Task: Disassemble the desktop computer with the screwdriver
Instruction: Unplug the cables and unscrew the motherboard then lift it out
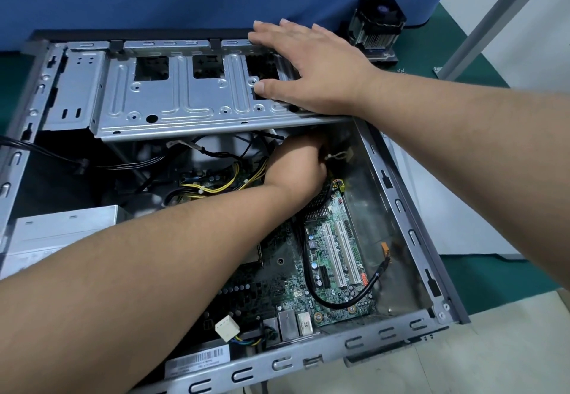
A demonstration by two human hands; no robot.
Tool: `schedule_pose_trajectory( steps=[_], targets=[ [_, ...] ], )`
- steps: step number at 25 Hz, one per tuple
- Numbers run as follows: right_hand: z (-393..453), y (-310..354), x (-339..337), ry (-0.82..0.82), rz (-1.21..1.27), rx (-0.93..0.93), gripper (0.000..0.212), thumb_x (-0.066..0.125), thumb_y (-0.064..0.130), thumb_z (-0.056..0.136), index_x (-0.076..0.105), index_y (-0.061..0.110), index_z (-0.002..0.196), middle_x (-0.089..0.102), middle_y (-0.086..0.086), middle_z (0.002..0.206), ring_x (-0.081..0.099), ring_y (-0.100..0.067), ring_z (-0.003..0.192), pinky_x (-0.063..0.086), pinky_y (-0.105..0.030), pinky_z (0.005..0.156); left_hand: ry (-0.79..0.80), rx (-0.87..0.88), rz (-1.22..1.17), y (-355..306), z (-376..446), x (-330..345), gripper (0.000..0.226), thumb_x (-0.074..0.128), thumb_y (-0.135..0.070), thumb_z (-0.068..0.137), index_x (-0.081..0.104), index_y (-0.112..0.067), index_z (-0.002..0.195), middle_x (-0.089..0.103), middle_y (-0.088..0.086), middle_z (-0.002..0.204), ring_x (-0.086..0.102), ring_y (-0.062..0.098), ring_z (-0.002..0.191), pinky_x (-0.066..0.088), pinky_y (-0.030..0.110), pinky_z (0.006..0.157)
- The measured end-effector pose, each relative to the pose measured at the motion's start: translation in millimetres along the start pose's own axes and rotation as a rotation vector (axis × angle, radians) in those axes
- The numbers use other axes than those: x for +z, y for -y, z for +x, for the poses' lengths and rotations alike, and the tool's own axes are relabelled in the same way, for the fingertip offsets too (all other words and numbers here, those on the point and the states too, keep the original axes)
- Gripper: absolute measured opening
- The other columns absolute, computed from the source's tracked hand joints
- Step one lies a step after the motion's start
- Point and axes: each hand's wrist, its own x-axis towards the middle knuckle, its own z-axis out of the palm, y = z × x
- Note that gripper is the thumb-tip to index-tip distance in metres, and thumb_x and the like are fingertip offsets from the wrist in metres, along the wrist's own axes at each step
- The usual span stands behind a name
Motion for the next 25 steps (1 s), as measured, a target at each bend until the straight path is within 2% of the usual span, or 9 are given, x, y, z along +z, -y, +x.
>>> schedule_pose_trajectory(
  steps=[5,9,13,16,19,22,25],
  targets=[
    [0,0,2,-0.004,0.002,-0.001,0.082,0.036,0.078,0.088,0.024,0.04,0.16,0.015,0.021,0.168,0.01,-0.009,0.157,0.006,-0.044,0.128,-0.017,-0.069,-0.009,-3,1,3,0.026,0.058,-0.013,0.091,0.068,-0.013,0.116,0.069,0.015,0.116,0.062,0.038,0.108,0.049,0.036,0.086],
    [0,0,2,-0.002,0.003,-0.002,0.08,0.037,0.077,0.089,0.024,0.04,0.159,0.016,0.022,0.168,0.011,-0.009,0.157,0.006,-0.044,0.128,-0.019,0.066,-0.042,-1,-5,-2,0.022,0.061,-0.012,0.092,0.067,-0.01,0.113,0.069,0.018,0.113,0.061,0.04,0.105,0.045,0.035,0.081],
    [1,0,2,0.0,-0.002,-0.002,0.082,0.036,0.078,0.087,0.024,0.04,0.159,0.016,0.022,0.168,0.011,-0.009,0.157,0.006,-0.044,0.128,0.007,0.045,-0.017,4,-2,-5,0.027,0.059,-0.012,0.094,0.068,-0.011,0.119,0.068,0.015,0.12,0.061,0.037,0.112,0.048,0.036,0.091],
    [0,0,2,-0.001,-0.001,0.0,0.083,0.035,0.079,0.087,0.024,0.04,0.16,0.016,0.022,0.168,0.011,-0.009,0.157,0.006,-0.044,0.128,0.028,0.024,-0.049,3,1,-8,0.027,0.061,-0.012,0.094,0.071,-0.014,0.119,0.07,0.013,0.121,0.061,0.034,0.113,0.045,0.032,0.09],
    [0,1,1,0.001,-0.002,0.0,0.083,0.036,0.078,0.087,0.024,0.04,0.16,0.016,0.022,0.168,0.011,-0.009,0.157,0.006,-0.044,0.128,0.103,-0.008,-0.093,1,-1,-18,0.025,0.065,-0.017,0.096,0.072,-0.018,0.12,0.071,0.009,0.122,0.062,0.03,0.114,0.046,0.029,0.088],
    [0,1,0,0.005,-0.01,-0.005,0.08,0.038,0.076,0.09,0.024,0.039,0.16,0.016,0.021,0.168,0.011,-0.009,0.157,0.005,-0.043,0.128,0.228,0.057,-0.037,-4,-10,-32,0.029,0.066,-0.022,0.097,0.071,-0.018,0.126,0.071,0.007,0.125,0.063,0.028,0.118,0.049,0.03,0.094],
    [0,1,-1,0.006,-0.016,-0.007,0.078,0.04,0.074,0.092,0.024,0.038,0.16,0.015,0.02,0.168,0.011,-0.01,0.157,0.005,-0.043,0.128,0.315,0.108,0.06,-4,-24,-53,0.042,0.063,-0.026,0.1,0.059,-0.018,0.141,0.066,0.007,0.135,0.059,0.028,0.125,0.047,0.029,0.099]
  ],
)
